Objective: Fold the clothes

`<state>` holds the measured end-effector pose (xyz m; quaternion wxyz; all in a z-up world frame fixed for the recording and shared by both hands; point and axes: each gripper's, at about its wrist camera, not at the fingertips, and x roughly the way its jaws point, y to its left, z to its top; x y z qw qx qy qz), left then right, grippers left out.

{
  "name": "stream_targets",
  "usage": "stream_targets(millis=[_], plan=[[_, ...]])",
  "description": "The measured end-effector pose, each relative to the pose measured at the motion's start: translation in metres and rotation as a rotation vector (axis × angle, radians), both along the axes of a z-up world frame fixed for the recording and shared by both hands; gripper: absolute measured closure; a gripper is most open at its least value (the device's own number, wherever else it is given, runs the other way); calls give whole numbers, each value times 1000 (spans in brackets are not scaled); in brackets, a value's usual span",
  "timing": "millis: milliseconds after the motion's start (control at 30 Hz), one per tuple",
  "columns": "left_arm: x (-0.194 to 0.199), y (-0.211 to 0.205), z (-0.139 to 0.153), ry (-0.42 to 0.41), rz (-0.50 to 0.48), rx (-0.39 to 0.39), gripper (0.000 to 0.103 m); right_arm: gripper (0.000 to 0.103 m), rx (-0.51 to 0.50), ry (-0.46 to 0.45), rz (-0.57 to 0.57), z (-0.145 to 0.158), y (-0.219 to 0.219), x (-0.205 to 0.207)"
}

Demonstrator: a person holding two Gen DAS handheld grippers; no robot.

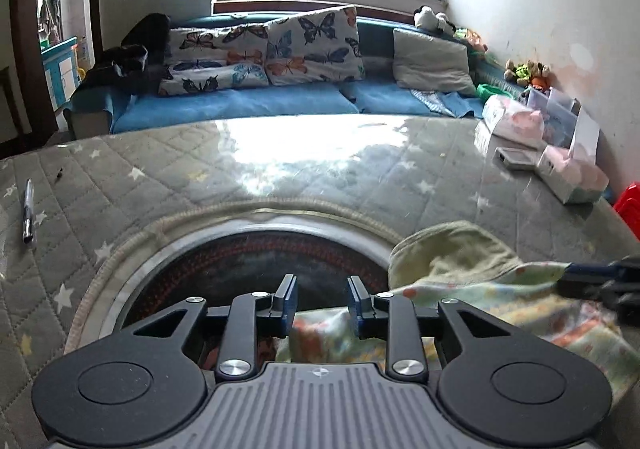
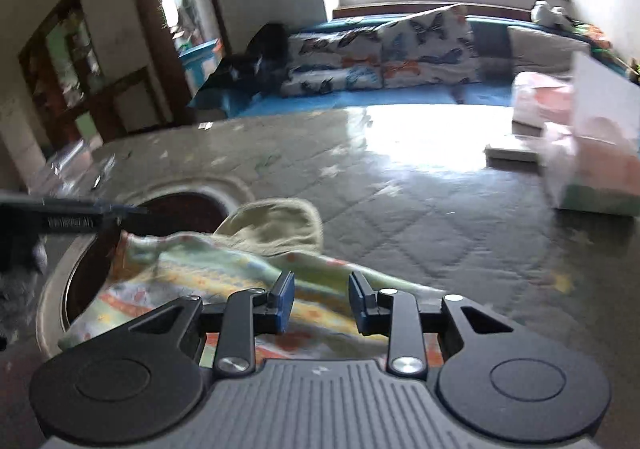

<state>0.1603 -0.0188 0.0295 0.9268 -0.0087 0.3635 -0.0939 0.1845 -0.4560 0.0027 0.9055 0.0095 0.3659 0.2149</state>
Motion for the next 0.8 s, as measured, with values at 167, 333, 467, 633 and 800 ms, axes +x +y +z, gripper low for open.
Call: stream_targets(millis=[167,333,467,633,800], plan=[[-2,-16,2,19,-72,-35,74,74,-10,23,-34,-16,12,25],[0,-38,-5,53,-149,-64,74,73,-10,5,-38,-10,15,29],[6,-53,-13,70,-182,-70,74,73,-5,-21,27,-1,22,11],[14,-55,-25,88,-166,-84,74,72,-54,-22,125,-7,40,-10],[11,-54,-26,80,-163,-83,74,72,-66,-35,180,-5,49,-36]])
